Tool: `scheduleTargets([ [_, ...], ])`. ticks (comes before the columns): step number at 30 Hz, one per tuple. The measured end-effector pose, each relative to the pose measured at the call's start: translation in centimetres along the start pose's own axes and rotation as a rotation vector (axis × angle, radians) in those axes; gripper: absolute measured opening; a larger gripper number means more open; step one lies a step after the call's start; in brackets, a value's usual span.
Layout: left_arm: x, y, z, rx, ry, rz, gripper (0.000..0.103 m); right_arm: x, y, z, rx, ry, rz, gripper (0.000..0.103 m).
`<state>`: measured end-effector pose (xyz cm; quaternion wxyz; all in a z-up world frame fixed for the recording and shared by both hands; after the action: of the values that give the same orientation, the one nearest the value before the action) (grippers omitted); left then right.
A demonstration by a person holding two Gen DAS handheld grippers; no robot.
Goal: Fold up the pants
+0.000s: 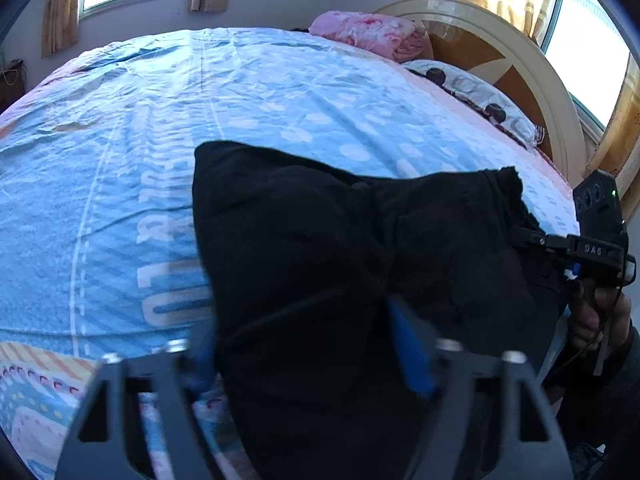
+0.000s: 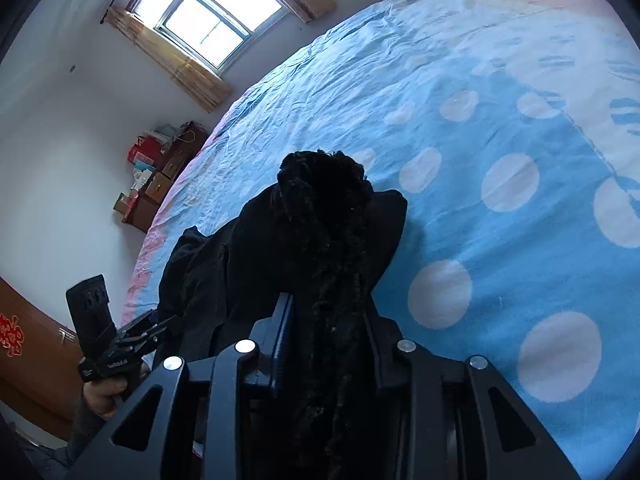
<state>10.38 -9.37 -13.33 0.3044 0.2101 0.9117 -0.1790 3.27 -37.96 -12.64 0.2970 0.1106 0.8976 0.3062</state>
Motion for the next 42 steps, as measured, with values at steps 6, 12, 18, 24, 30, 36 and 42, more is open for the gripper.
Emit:
scheduleTargets([
  [6, 0.0, 0.1, -0.3, 0.05, -0.012, -0.033, 0.032, 0.3, 0.3, 0.0, 0.01, -0.014, 0.004, 0.03],
  [12, 0.8, 1.1, -0.5, 0.017, -0.04, -0.066, 0.061, -0.2, 0.1, 0.2, 0.018, -0.018, -0.002, 0.029],
  [18, 0.6, 0.8, -0.6, 0.107, -0.039, -0.082, 0.023, -0.1, 0.4, 0.0, 0.035, -0.028, -0.027, 0.027],
  [24, 0.5, -0.4, -3.3, 0.072, -0.105, -0.024, 0.016, -0.3, 3.0, -2.0, 0.029, -0.071, -0.084, 0.02],
  [30, 0.4, 0.8, -5.7, 0.006, -0.126, -0.019, 0.016, -1.8, 6.3, -2.4, 0.008, -0.054, -0.152, 0.019],
  [36, 0.2, 3.6, -8.6, -0.093, -0.167, -0.027, 0.016, -3.6, 11.1, 0.4, -0.016, -0.028, -0.248, 0.018],
  [42, 0.1, 7.6, -10.9, -0.188, -0.184, -0.042, 0.016, -6.0, 16.1, 5.0, -0.059, 0.008, -0.318, 0.018],
])
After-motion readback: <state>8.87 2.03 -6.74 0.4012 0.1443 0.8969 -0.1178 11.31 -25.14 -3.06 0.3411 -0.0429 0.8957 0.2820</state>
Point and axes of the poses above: each gripper's, at about its wrist camera, not at the fingertips, and z roughly the way its jaws point, y to its left, x to its underside, the point moved 2 cm from there along z, roughly the way its jaws point, and after that the axes turned 4 degrees about z, right-handed, at the moved point
